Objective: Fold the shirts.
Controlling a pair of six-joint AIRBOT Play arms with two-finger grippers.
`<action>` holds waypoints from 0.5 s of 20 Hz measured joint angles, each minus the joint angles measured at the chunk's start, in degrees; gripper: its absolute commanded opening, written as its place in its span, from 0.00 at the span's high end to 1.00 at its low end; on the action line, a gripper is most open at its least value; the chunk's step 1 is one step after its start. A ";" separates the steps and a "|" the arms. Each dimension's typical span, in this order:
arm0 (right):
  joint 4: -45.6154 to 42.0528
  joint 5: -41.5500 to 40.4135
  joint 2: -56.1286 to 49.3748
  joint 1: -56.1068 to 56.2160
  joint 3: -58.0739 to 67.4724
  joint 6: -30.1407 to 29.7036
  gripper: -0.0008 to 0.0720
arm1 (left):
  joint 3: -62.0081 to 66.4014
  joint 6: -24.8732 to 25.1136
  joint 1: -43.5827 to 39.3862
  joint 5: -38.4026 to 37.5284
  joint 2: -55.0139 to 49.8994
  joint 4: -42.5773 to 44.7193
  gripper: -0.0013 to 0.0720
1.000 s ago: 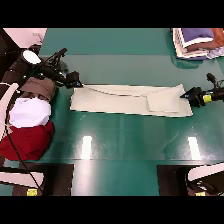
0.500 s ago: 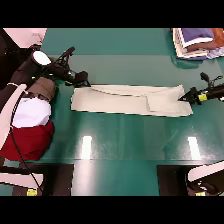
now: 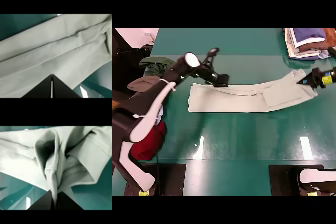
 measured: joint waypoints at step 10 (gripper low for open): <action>0.09 2.27 1.46 18.69 19.50 7.43 0.97 | 5.84 -1.16 -8.87 2.91 -11.10 -2.71 0.96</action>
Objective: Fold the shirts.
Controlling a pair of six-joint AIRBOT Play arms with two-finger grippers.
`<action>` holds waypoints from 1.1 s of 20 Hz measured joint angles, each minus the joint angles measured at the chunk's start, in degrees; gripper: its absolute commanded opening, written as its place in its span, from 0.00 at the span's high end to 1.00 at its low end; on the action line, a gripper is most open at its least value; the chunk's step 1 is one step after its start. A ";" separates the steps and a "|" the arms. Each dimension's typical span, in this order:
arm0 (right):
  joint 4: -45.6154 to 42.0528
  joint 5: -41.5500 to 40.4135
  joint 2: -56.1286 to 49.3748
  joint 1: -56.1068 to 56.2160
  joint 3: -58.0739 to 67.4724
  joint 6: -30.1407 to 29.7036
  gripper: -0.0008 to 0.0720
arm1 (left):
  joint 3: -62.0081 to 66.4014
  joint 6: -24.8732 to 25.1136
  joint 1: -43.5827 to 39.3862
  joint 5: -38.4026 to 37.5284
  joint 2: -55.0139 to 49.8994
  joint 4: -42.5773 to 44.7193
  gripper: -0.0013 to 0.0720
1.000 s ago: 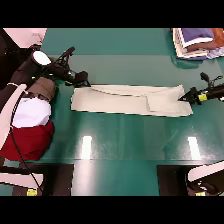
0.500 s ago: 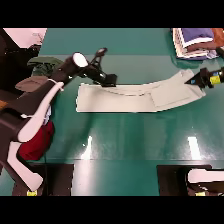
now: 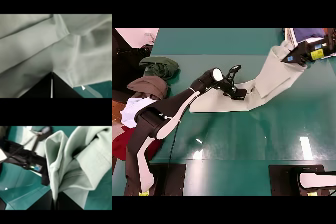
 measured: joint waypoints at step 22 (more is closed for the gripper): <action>1.64 -15.32 -6.88 23.96 3.02 -3.54 0.94 | 0.61 1.07 23.47 -12.66 17.46 14.99 0.95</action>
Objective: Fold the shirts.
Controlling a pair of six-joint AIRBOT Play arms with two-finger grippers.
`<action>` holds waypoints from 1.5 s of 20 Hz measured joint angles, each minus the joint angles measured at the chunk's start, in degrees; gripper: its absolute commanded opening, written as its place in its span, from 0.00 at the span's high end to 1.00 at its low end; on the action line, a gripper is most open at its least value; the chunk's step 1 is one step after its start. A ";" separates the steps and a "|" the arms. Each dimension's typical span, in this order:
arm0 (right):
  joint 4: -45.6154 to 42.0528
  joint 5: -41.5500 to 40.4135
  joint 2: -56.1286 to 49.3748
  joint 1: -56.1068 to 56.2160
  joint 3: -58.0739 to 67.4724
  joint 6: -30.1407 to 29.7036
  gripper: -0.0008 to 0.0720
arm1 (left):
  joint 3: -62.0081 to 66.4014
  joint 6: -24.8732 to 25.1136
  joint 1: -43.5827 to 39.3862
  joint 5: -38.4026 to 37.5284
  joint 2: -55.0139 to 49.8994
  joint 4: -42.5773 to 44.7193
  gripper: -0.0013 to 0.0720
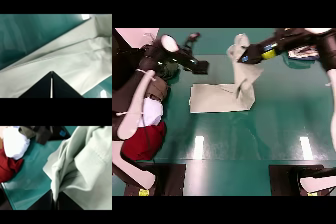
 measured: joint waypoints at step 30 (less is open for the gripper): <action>12.85 -6.10 -9.18 -14.78 -34.75 -6.16 0.06 | -0.13 1.97 12.81 -8.09 10.99 -0.13 0.95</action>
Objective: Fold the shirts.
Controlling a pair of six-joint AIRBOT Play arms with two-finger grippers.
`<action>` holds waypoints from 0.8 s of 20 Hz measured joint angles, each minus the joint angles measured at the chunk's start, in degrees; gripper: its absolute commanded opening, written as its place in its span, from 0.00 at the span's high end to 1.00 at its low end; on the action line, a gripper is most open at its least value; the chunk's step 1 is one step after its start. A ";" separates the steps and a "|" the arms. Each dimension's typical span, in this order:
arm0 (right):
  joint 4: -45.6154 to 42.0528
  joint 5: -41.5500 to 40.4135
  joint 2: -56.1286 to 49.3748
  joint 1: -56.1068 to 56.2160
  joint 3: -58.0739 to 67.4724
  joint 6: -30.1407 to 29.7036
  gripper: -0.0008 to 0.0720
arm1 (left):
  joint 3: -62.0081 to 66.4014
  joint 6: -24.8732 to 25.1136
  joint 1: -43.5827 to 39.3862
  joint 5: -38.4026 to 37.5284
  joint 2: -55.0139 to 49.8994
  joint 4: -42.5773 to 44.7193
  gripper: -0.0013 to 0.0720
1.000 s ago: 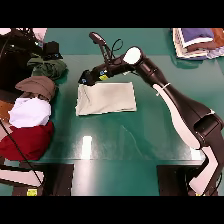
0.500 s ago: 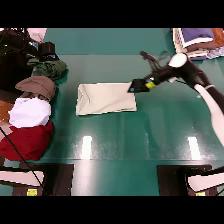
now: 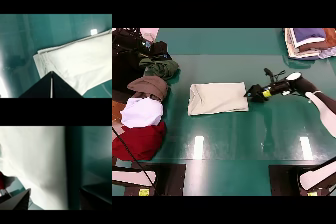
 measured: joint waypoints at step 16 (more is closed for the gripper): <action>-1.68 -2.93 6.05 -2.56 4.92 0.76 0.97 | 0.00 0.96 -7.52 -0.83 0.00 -0.02 0.95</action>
